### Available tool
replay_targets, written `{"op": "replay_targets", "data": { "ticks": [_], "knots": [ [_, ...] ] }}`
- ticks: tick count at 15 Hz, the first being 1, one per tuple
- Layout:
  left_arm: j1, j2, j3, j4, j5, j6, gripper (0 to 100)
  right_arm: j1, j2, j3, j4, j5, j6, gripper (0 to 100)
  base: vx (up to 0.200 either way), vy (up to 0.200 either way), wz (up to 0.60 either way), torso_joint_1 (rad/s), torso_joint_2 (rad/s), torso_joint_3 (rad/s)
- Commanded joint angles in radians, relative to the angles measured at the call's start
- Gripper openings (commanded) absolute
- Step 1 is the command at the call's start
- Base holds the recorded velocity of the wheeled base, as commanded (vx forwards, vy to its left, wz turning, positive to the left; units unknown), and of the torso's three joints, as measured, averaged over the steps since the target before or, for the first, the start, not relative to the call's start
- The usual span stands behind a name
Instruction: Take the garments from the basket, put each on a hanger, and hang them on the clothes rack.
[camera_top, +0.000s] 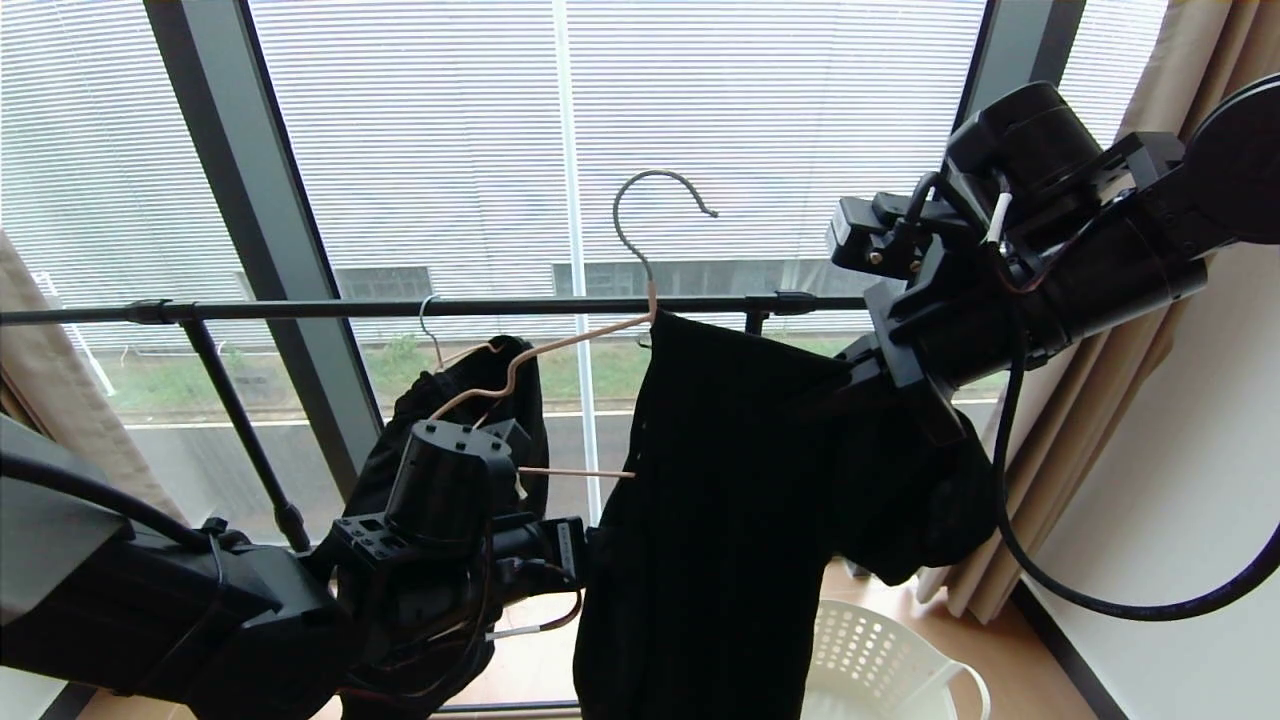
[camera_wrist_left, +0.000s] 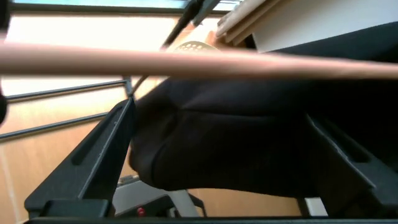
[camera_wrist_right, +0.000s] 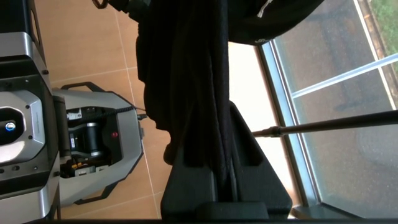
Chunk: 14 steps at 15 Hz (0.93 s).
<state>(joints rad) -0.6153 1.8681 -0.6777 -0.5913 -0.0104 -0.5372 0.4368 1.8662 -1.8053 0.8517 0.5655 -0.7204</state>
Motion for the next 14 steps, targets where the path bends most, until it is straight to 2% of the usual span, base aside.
{"op": "replay_targets", "data": {
  "ticks": [1,3,4,9,14],
  "knots": [
    [-0.001,0.013,0.003,0.001,0.001,0.002,100,0.0,0.001,0.0,0.0,0.001,-0.001,0,0.0,0.0,0.0,0.0,0.0,0.0],
    [-0.001,0.013,0.015,0.001,0.009,0.003,100,0.0,0.001,0.0,-0.002,0.002,-0.001,0,0.0,0.0,0.0,0.0,0.0,0.0],
    [-0.001,0.014,0.018,0.001,0.018,0.003,0,0.0,0.001,-0.002,-0.002,0.001,-0.001,0,0.0,0.0,0.0,0.0,0.0,0.0],
    [0.008,-0.061,0.053,0.001,0.023,0.005,0,-0.043,0.001,0.0,-0.002,0.001,-0.001,0,0.0,0.0,0.0,0.0,0.0,0.0],
    [0.106,-0.125,0.066,0.001,0.021,0.016,0,-0.112,-0.007,0.015,-0.01,0.02,-0.002,0,0.0,0.0,0.0,0.0,0.0,0.0]
  ]
}}
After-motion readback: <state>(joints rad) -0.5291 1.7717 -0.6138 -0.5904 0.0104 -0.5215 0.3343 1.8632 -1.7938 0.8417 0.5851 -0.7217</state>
